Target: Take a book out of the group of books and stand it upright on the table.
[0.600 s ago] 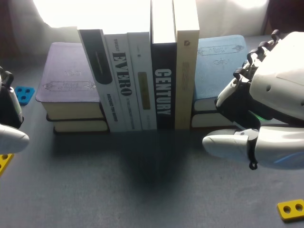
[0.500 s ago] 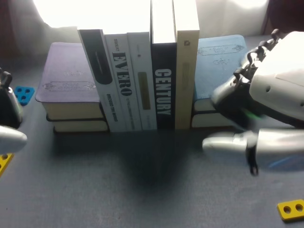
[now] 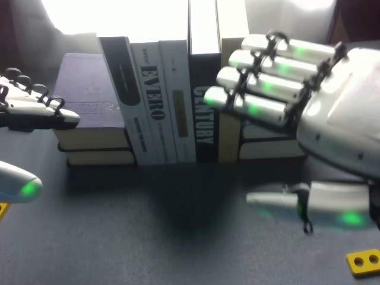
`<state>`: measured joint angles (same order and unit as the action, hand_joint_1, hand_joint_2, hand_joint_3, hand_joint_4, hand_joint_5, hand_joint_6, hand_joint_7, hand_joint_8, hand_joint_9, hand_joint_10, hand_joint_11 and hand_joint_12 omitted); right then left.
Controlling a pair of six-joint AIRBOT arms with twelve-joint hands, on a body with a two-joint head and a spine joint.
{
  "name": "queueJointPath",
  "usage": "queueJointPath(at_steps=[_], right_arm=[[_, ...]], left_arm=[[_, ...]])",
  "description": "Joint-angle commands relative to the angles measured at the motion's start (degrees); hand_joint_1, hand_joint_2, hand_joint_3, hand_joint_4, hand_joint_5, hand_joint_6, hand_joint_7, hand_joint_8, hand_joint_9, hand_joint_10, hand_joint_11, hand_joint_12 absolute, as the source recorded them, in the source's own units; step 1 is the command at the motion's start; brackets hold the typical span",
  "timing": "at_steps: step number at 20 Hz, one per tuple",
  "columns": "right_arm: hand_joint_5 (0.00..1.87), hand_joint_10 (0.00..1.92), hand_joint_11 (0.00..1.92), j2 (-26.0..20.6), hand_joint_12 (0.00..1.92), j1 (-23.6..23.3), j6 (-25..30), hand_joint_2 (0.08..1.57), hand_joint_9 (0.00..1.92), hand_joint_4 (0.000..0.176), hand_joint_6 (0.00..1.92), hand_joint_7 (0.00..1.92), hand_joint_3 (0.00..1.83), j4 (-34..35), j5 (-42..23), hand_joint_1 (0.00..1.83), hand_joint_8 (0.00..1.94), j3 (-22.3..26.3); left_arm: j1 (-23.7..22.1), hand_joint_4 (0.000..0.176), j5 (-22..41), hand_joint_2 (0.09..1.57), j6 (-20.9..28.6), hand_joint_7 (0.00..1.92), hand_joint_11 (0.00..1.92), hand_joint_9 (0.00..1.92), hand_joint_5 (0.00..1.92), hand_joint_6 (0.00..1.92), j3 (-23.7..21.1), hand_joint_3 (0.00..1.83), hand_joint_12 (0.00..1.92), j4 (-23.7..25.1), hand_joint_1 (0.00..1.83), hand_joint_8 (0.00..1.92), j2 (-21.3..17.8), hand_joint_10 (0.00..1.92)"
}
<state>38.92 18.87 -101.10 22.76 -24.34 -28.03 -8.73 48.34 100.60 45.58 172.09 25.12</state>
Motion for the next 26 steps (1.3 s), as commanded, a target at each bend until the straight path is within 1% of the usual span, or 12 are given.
queueJointPath(at_steps=[1, 2, 3, 6, 7, 9, 11, 13, 15, 21, 23, 26], right_arm=[[0.11, 0.0, 0.0, 0.2, 0.0, -0.3, -2.4, 1.17, 0.03, 0.022, 0.01, 0.05, 0.0, 1.4, -11.4, 0.01, 0.0, 0.4], [0.12, 0.0, 0.0, 1.4, 0.0, 0.3, -6.8, 1.17, 0.0, 0.028, 0.01, 0.04, 0.0, 6.3, -16.5, 0.0, 0.0, 1.0], [0.12, 0.0, 0.0, 4.0, 0.0, 2.5, -11.5, 1.17, 0.0, 0.029, 0.01, 0.03, 0.0, 10.7, -26.7, 0.0, 0.0, 1.5], [0.16, 0.0, 0.0, 6.5, 0.0, 4.3, -11.7, 1.16, 0.0, 0.026, 0.03, 0.05, 0.0, 11.3, -33.6, 0.02, 0.01, 1.5], [0.18, 0.0, 0.0, 7.7, 0.0, 4.4, -11.5, 1.16, 0.0, 0.035, 0.03, 0.05, 0.0, 11.3, -35.4, 0.0, 0.01, 1.3], [0.19, 0.0, 0.0, 9.6, 0.0, 4.0, -10.4, 1.18, 0.0, 0.05, 0.03, 0.0, 0.0, 11.3, -37.1, 0.0, 0.0, 0.5], [0.25, 0.0, 0.0, 12.3, 0.0, 3.8, -10.3, 1.19, 0.0, 0.048, 0.05, 0.0, 0.01, 11.3, -39.5, 0.01, 0.0, -0.9], [0.3, 0.0, 0.0, 14.6, 0.0, 4.7, -9.9, 1.19, 0.0, 0.055, 0.07, 0.0, 0.01, 11.7, -42.7, 0.0, 0.0, -2.6], [0.37, 0.0, 0.0, 16.3, 0.0, 4.9, -8.8, 1.2, 0.0, 0.045, 0.09, 0.0, 0.01, 11.7, -43.5, 0.0, 0.0, -4.7], [0.37, 0.0, 0.0, 21.1, 0.0, 5.1, -6.4, 1.21, 0.0, 0.034, 0.08, 0.0, 0.01, 11.7, -44.0, 0.0, 0.0, -9.5], [0.37, 0.0, 0.0, 22.3, 0.0, 5.0, -5.6, 1.22, 0.0, 0.032, 0.08, 0.0, 0.01, 11.7, -44.0, 0.0, 0.0, -11.0], [0.38, 0.0, 0.0, 23.9, 0.0, 5.0, -4.7, 1.22, 0.0, 0.037, 0.07, 0.0, 0.01, 11.4, -44.0, 0.0, 0.0, -12.5]], left_arm=[[-0.2, 0.065, -4.6, 1.26, 0.0, 0.05, 0.0, 0.03, 0.01, 0.0, 0.1, 0.0, 0.22, 0.5, 0.0, 0.0, -0.1, 0.0], [0.1, 0.067, -4.6, 1.27, 0.0, 0.04, 0.0, 0.03, 0.0, 0.0, 0.1, 0.01, 0.21, 0.5, 0.03, 0.0, -0.2, 0.0], [0.5, 0.067, -4.6, 1.28, 0.0, 0.04, 0.0, 0.03, 0.0, 0.0, -0.5, 0.01, 0.21, 0.5, 0.04, 0.0, -0.4, 0.0], [0.8, 0.065, -4.6, 1.27, 0.0, 0.1, 0.0, 0.06, 0.06, 0.01, -1.4, 0.0, 0.37, 0.5, 0.08, 0.0, -0.6, 0.01], [0.9, 0.059, -4.6, 1.28, 0.0, 0.12, 0.0, 0.09, 0.08, 0.01, -1.7, 0.0, 0.44, 0.5, 0.11, 0.0, -0.7, 0.01], [0.8, 0.034, -4.6, 1.3, 0.0, 0.13, 0.0, 0.12, 0.11, 0.01, -1.7, 0.01, 0.42, 0.5, 0.07, 0.0, -0.7, 0.01], [0.9, 0.024, -4.6, 1.31, 0.0, 0.17, 0.0, 0.15, 0.13, 0.01, -1.5, 0.0, 0.62, 0.5, 0.06, 0.01, -0.7, 0.01], [0.9, 0.03, -4.6, 1.31, 0.0, 0.13, 0.0, 0.12, 0.1, 0.0, -1.4, 0.0, 0.53, 0.5, 0.01, 0.0, -0.7, 0.0], [0.9, 0.031, -4.6, 1.31, 0.0, 0.12, 0.0, 0.11, 0.09, 0.01, -1.4, 0.0, 0.48, 0.5, 0.02, 0.0, -0.7, 0.0], [0.9, 0.034, -4.6, 1.31, 0.0, 0.09, 0.0, 0.07, 0.09, 0.0, -2.0, 0.0, 0.33, 0.5, 0.04, 0.0, -0.7, 0.0], [0.9, 0.04, -4.6, 1.31, 0.0, 0.07, 0.0, 0.06, 0.07, 0.0, -1.8, 0.0, 0.24, 0.5, 0.05, 0.0, -0.7, 0.0], [1.1, 0.035, -4.6, 1.31, 0.0, 0.07, 0.0, 0.06, 0.07, 0.0, -1.6, 0.0, 0.14, 0.5, 0.02, 0.0, -0.7, 0.0]])
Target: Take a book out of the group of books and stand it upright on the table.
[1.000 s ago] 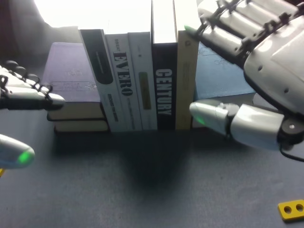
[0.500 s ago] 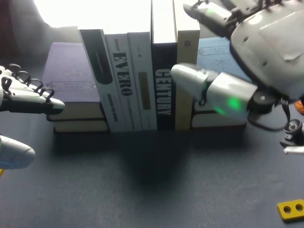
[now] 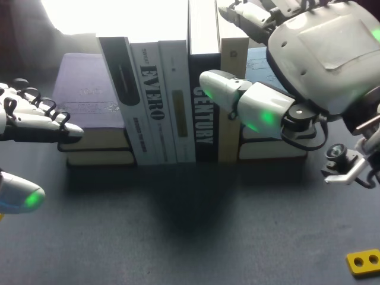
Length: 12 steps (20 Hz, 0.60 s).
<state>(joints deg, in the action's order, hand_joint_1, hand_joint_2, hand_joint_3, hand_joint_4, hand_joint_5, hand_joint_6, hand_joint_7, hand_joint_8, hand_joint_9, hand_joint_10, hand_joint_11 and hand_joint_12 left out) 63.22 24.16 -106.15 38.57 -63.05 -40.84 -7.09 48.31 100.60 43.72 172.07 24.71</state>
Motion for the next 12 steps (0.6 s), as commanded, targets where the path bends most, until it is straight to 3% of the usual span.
queueJointPath(at_steps=[1, 2, 4, 9, 12], right_arm=[[0.38, 0.0, 0.0, 0.2, 0.0, -0.3, 0.8, 1.22, 0.0, 0.037, 0.07, 0.0, 0.01, -4.7, -5.1, 0.0, 0.0, -0.3], [0.41, 0.0, 0.0, 0.8, 0.0, -0.3, 1.5, 1.21, 0.0, 0.027, 0.08, 0.02, 0.0, -5.0, -4.9, 0.0, 0.01, -0.9], [0.41, 0.0, 0.0, 1.9, 0.0, -0.3, 2.0, 1.21, 0.0, 0.021, 0.08, 0.01, 0.01, -5.0, -4.2, 0.0, 0.0, -1.6], [0.4, 0.0, 0.0, 3.9, 0.0, 0.5, 2.2, 1.22, 0.0, 0.023, 0.07, 0.0, 0.01, -5.0, -3.9, 0.0, 0.0, -3.0], [0.41, 0.0, 0.0, 4.5, 0.0, 1.7, 2.2, 1.21, 0.0, 0.025, 0.07, 0.0, 0.0, -5.0, -3.0, 0.0, 0.0, -3.1]], left_arm=[[-0.4, 0.035, -4.6, 1.31, 0.0, 0.07, 0.0, 0.06, 0.07, 0.0, 0.3, 0.0, 0.14, 0.5, 0.02, 0.0, -0.2, 0.0], [-0.4, 0.046, -4.6, 1.31, 0.0, 0.07, 0.0, 0.05, 0.07, 0.0, 0.3, 0.0, 0.18, 0.5, 0.0, 0.0, -0.2, 0.0], [-0.4, 0.049, -4.6, 1.3, 0.0, 0.08, 0.0, 0.04, 0.06, 0.0, 0.4, 0.0, 0.19, 0.5, 0.0, 0.0, -0.2, 0.0], [-0.4, 0.05, -4.6, 1.3, 0.0, 0.07, 0.0, 0.03, 0.06, 0.0, 0.7, 0.0, 0.12, 0.5, 0.0, 0.0, -0.2, 0.0], [-0.5, 0.046, -4.6, 1.29, 0.0, 0.08, 0.0, 0.05, 0.06, 0.0, 0.7, 0.0, 0.18, 0.5, 0.0, 0.0, -0.2, 0.01]])
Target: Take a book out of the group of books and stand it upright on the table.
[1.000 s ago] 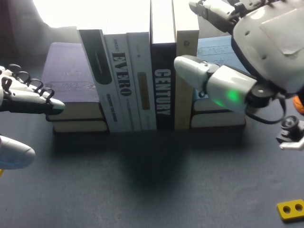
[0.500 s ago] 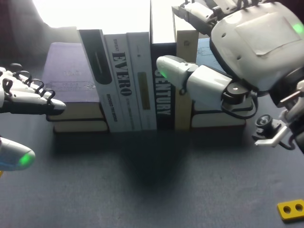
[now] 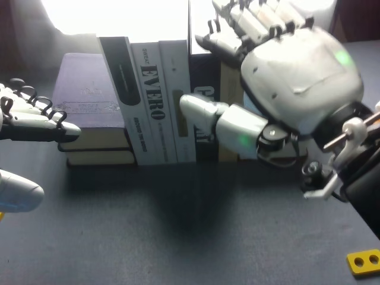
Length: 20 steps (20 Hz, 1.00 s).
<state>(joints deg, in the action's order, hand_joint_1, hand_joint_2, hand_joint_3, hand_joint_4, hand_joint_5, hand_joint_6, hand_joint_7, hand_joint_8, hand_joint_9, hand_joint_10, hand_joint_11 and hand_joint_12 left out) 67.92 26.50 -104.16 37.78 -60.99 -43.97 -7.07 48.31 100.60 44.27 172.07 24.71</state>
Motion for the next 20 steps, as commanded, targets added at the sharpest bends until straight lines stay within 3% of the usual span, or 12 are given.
queueJointPath(at_steps=[1, 7, 12, 15, 16, 19, 20], right_arm=[[0.41, 0.0, 0.0, -0.2, 0.0, -0.3, 0.3, 1.21, 0.0, 0.025, 0.07, 0.0, 0.0, -4.2, -4.4, 0.0, 0.0, 0.1], [0.41, 0.0, 0.0, -0.5, 0.0, 0.8, -0.9, 1.21, 0.0, 0.034, 0.06, 0.0, 0.0, -4.2, -3.5, 0.0, 0.0, 0.8], [0.52, 0.0, 0.0, -2.3, 0.0, 2.0, -2.8, 1.21, 0.0, 0.018, 0.1, 0.0, 0.0, -4.2, -2.8, 0.0, 0.0, 4.6], [0.58, 0.0, 0.0, -3.8, 0.0, 3.1, -4.7, 1.23, 0.0, 0.018, 0.12, 0.03, 0.01, -3.9, -2.7, 0.0, 0.01, 7.3], [0.59, 0.0, 0.0, -4.2, 0.0, 3.2, -5.6, 1.23, 0.0, 0.021, 0.12, 0.05, 0.01, -3.2, -2.4, 0.0, 0.02, 8.1], [0.59, 0.0, 0.0, -5.8, 0.0, 3.2, -7.0, 1.24, 0.0, 0.053, 0.07, 0.09, 0.0, -1.6, -0.9, 0.0, 0.0, 10.7], [0.59, 0.0, 0.0, -6.3, 0.0, 3.2, -7.4, 1.23, 0.0, 0.05, 0.07, 0.1, 0.0, -1.6, -0.8, 0.0, 0.0, 11.5]], left_arm=[[-0.5, 0.046, -4.6, 1.29, 0.0, 0.1, 0.0, 0.05, 0.06, 0.0, 0.2, 0.0, 0.19, 0.5, 0.0, 0.01, -0.2, 0.01], [-0.4, 0.048, -4.6, 1.3, 0.0, 0.07, 0.0, 0.05, 0.06, 0.0, 0.3, 0.0, 0.19, 0.5, 0.0, 0.01, -0.2, 0.0], [-0.3, 0.049, -4.6, 1.3, 0.0, 0.08, 0.0, 0.07, 0.05, 0.0, 0.3, 0.0, 0.2, 0.5, 0.0, 0.0, -0.2, 0.0], [-0.4, 0.05, -4.6, 1.31, 0.0, 0.06, 0.0, 0.06, 0.07, 0.01, 0.3, 0.0, 0.19, 0.5, 0.0, 0.0, -0.2, 0.0], [-0.4, 0.053, -4.6, 1.3, 0.0, 0.07, 0.0, 0.05, 0.07, 0.01, 0.3, 0.0, 0.22, 0.5, 0.0, 0.0, -0.2, 0.0], [-0.4, 0.046, -4.6, 1.3, 0.0, 0.09, 0.0, 0.06, 0.09, 0.01, 0.3, 0.0, 0.24, 0.5, 0.0, 0.0, -0.2, 0.0], [-0.4, 0.047, -4.6, 1.3, 0.0, 0.09, 0.0, 0.06, 0.07, 0.0, 0.3, 0.0, 0.27, 0.5, 0.0, 0.0, -0.2, 0.0]])
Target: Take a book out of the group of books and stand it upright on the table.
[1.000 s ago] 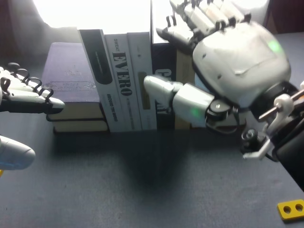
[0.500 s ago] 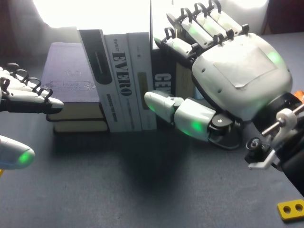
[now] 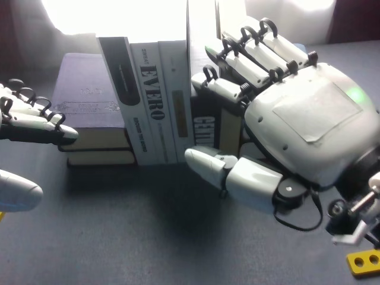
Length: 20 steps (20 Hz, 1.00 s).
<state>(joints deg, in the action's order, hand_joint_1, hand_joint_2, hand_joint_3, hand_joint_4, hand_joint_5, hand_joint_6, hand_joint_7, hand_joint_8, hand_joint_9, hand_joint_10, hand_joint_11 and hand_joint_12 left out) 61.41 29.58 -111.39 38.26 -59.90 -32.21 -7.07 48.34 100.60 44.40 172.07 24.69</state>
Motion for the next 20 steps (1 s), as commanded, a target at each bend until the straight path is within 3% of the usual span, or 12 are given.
queueJointPath(at_steps=[1, 2, 3, 8, 11, 14, 16, 17, 18, 20], right_arm=[[0.59, 0.0, 0.0, -0.3, 0.0, 0.1, -0.8, 1.23, 0.0, 0.049, 0.07, 0.1, 0.0, -2.1, -1.8, 0.0, 0.0, 0.7], [0.61, 0.0, 0.0, -0.7, 0.0, 0.1, -1.7, 1.24, 0.0, 0.026, 0.07, 0.1, 0.0, -2.0, -1.8, 0.02, 0.0, 1.6], [0.6, 0.0, 0.0, -1.0, 0.0, 0.2, -2.7, 1.24, 0.0, 0.024, 0.06, 0.09, 0.0, -1.7, -1.8, 0.0, 0.0, 2.3], [0.59, 0.0, 0.0, -3.3, 0.0, 2.1, -6.6, 1.23, 0.0, 0.022, 0.05, 0.1, 0.0, 0.1, -0.3, 0.0, 0.02, 6.0], [0.58, 0.0, 0.0, -4.0, 0.0, 2.9, -7.4, 1.24, 0.0, 0.03, 0.05, 0.06, 0.0, 0.1, 0.1, 0.0, 0.0, 6.8], [0.59, 0.0, 0.0, -4.7, 0.0, 4.4, -7.5, 1.22, 0.0, 0.025, 0.05, 0.08, 0.0, 0.1, 2.0, 0.0, 0.01, 7.5], [0.57, 0.0, 0.0, -4.7, 0.0, 5.7, -7.8, 1.22, 0.0, 0.035, 0.04, 0.09, 0.0, 0.1, 3.7, 0.0, 0.01, 7.6], [0.57, 0.0, 0.0, -4.7, 0.0, 6.1, -7.9, 1.22, 0.0, 0.025, 0.04, 0.08, 0.0, 0.1, 4.1, 0.0, 0.01, 7.6], [0.59, 0.0, 0.0, -4.7, 0.0, 6.5, -8.1, 1.23, 0.0, 0.022, 0.04, 0.09, 0.0, 0.1, 4.3, 0.0, 0.01, 7.6], [0.59, 0.0, 0.0, -4.7, 0.0, 6.9, -8.2, 1.22, 0.0, 0.033, 0.04, 0.09, 0.0, 0.1, 4.5, 0.0, 0.01, 7.4]], left_arm=[[-0.4, 0.047, -4.6, 1.3, 0.0, 0.09, 0.0, 0.06, 0.07, 0.0, 0.2, 0.0, 0.28, 0.5, 0.0, 0.0, -0.2, 0.0], [-0.4, 0.045, -4.6, 1.3, 0.0, 0.1, 0.0, 0.07, 0.08, 0.01, 0.2, 0.0, 0.28, 0.5, 0.0, 0.01, -0.2, 0.01], [-0.4, 0.044, -4.6, 1.3, 0.0, 0.12, 0.0, 0.1, 0.11, 0.02, 0.2, 0.0, 0.35, 0.5, 0.0, 0.01, -0.2, 0.01], [-0.4, 0.056, -4.6, 1.3, 0.0, 0.1, 0.0, 0.1, 0.1, 0.0, 0.3, 0.0, 0.43, 0.5, 0.01, 0.0, -0.2, 0.0], [-0.4, 0.056, -4.6, 1.29, 0.0, 0.11, 0.0, 0.09, 0.1, 0.0, 0.3, 0.0, 0.41, 0.5, 0.0, 0.0, -0.2, 0.01], [-0.4, 0.06, -4.6, 1.29, 0.0, 0.11, 0.0, 0.1, 0.09, 0.0, 0.3, 0.0, 0.36, 0.5, 0.01, 0.0, -0.2, 0.0], [-0.4, 0.061, -4.6, 1.3, 0.0, 0.08, 0.0, 0.08, 0.07, 0.0, 0.2, 0.0, 0.3, 0.5, 0.0, 0.0, -0.2, 0.0], [-0.4, 0.063, -4.6, 1.3, 0.0, 0.08, 0.0, 0.09, 0.06, 0.0, 0.3, 0.0, 0.35, 0.5, 0.01, 0.0, -0.2, 0.0], [-0.4, 0.055, -4.6, 1.3, 0.0, 0.08, 0.0, 0.09, 0.07, 0.0, 0.2, 0.0, 0.35, 0.5, 0.01, 0.0, -0.2, 0.0], [-0.4, 0.044, -4.6, 1.3, 0.0, 0.11, 0.0, 0.11, 0.08, 0.0, 0.2, 0.0, 0.39, 0.5, 0.04, 0.01, -0.2, 0.01]])
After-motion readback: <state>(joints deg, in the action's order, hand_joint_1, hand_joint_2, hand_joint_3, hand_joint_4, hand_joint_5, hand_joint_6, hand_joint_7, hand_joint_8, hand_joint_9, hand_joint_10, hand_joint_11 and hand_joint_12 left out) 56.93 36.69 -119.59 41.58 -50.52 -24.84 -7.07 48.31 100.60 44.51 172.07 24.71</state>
